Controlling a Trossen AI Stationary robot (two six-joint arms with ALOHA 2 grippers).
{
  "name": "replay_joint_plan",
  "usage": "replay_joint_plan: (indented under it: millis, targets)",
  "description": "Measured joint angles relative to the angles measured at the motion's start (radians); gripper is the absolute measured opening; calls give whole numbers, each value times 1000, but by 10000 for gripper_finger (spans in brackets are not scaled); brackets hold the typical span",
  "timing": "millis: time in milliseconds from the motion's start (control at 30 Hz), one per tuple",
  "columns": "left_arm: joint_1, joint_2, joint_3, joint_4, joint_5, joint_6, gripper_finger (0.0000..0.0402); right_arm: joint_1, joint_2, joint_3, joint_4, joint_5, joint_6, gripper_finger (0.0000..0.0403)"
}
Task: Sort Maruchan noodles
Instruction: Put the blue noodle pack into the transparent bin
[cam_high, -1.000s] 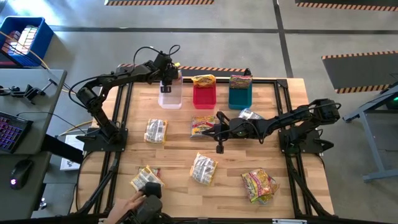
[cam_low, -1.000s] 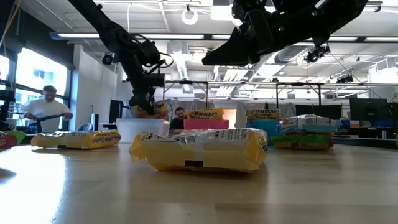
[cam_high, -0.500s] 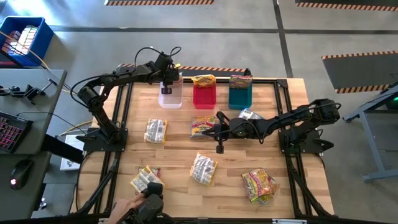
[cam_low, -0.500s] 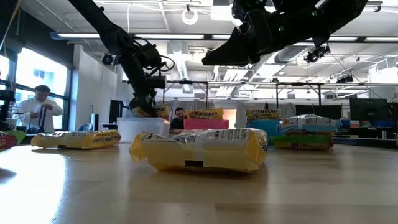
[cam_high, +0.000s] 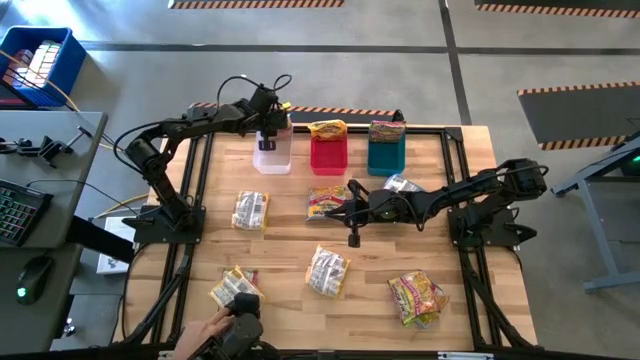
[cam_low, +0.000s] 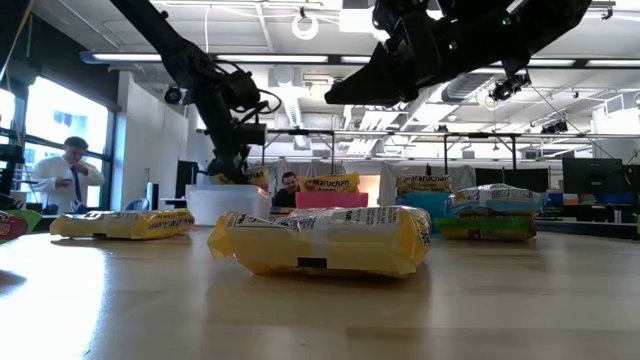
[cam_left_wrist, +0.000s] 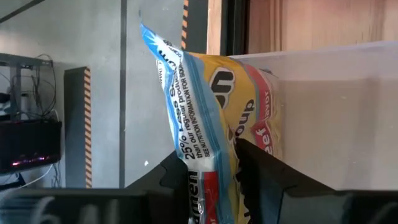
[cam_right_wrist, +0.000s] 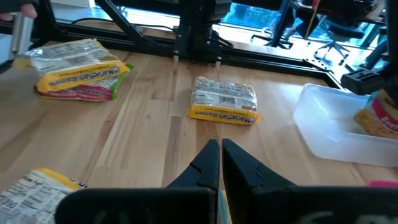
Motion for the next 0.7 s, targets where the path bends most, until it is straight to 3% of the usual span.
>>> replay_joint_plan:
  millis: [333, 700]
  targets:
    - [-25, -49, 0, -1, -16, 27, 114, 0, 0, 0, 7, -3, -3, 2]
    - [-27, -67, 0, -5, -2, -21, 80, 0, 0, 0, 7, -5, -3, 2]
